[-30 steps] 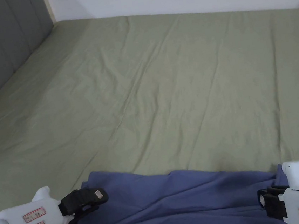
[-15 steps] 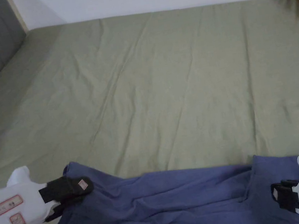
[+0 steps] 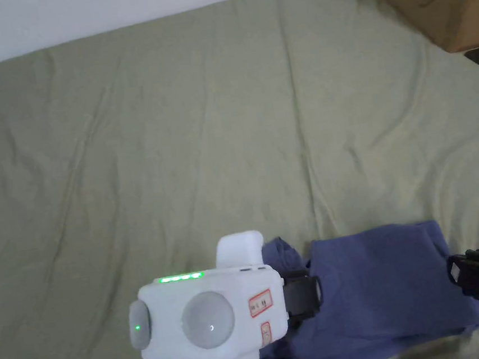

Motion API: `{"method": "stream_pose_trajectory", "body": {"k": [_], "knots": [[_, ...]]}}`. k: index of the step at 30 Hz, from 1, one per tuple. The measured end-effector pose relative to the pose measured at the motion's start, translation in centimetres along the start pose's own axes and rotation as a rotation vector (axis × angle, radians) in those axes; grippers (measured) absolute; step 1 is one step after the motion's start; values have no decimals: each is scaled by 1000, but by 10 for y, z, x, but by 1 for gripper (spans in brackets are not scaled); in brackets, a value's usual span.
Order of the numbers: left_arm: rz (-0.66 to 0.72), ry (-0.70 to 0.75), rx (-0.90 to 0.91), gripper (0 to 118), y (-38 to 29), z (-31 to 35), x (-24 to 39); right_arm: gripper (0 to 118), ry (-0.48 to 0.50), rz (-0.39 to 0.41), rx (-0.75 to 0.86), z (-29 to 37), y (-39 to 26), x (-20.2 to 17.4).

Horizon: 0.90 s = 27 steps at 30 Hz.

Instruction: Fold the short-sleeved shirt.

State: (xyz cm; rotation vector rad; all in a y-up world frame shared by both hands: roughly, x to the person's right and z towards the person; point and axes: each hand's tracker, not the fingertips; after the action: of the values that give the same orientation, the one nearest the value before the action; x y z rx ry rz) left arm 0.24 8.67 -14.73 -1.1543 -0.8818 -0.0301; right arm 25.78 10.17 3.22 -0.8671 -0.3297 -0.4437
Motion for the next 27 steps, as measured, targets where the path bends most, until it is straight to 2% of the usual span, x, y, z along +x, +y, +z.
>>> {"method": "stream_pose_trajectory", "body": {"k": [1,3,5,6,7,8,9,10,13,15,17,18,20,23,24,27], "knots": [[-1,12,-50,115,-4,-18,2,0,-7,-18,6,4,-1,8],[14,56,-71,97,-11,-21,7,0,-27,-53,14,11,-2,19],[114,-9,-24,83,-10,-6,-4,0,-37,-66,22,17,-3,27],[169,-33,-13,83,-8,4,-11,0,-41,-68,22,18,-3,29],[232,-72,34,78,-9,19,-21,0,-47,-69,21,19,-2,29],[265,-93,85,64,-9,31,-29,0,-49,-65,24,19,-2,30],[267,-79,103,25,-10,40,-34,0,-49,-60,26,18,-1,29],[269,-22,122,1,-8,49,-39,0,-47,-54,27,19,-1,26],[249,122,110,1,-11,51,-54,0,-23,-30,44,15,0,16],[286,88,80,1,-17,41,-62,0,-6,-16,43,11,1,9],[317,-31,39,1,-22,24,-57,0,14,-1,29,4,1,3],[322,-43,9,1,-24,15,-51,0,16,5,22,2,0,0],[230,-20,-32,1,-26,-5,-29,0,20,21,13,-2,-2,-4],[157,-16,-86,1,-26,-37,-11,0,34,44,-5,-1,-6,-6],[176,-40,-104,1,-25,-41,-4,0,36,55,-14,-2,-7,-5],[100,-68,-92,1,-24,-44,14,0,10,73,-26,1,-11,-2]]}}
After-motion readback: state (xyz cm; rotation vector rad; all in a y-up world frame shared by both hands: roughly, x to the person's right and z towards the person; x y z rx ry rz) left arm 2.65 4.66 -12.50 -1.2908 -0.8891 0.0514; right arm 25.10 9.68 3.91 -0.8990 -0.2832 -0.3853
